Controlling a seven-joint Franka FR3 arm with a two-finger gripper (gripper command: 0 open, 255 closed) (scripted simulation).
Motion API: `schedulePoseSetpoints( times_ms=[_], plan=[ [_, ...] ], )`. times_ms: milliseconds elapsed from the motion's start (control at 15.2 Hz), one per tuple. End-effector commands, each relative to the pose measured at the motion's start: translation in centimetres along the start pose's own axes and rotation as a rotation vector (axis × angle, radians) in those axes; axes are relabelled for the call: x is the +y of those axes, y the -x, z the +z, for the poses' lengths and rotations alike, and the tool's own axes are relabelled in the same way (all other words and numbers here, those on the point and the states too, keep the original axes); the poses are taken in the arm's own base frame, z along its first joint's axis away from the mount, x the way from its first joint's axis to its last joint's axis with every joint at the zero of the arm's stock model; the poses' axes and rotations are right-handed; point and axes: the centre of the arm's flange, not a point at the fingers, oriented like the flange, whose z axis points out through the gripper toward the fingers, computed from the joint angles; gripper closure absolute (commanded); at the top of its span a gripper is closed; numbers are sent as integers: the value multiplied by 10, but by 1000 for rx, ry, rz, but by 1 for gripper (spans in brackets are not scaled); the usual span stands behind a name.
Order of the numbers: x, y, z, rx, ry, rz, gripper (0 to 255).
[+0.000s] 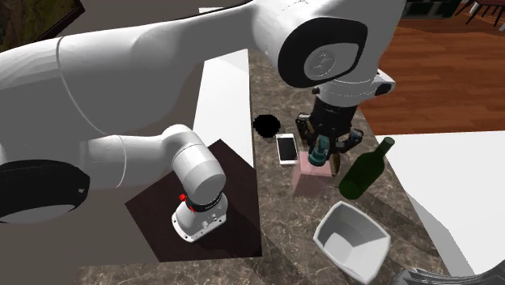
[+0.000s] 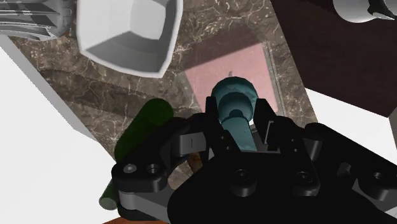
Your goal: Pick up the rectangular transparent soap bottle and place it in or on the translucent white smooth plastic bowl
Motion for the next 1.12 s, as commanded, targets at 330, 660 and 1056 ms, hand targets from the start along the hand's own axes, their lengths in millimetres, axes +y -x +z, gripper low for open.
schedulePoseSetpoints(
  times_ms=[330, 660, 1056],
  plan=[
    [88, 26, -16, -1, 1, 0, 255],
    [151, 43, -27, -1, 1, 0, 255],
    [184, 53, -18, -1, 1, 0, 255]
  ],
)
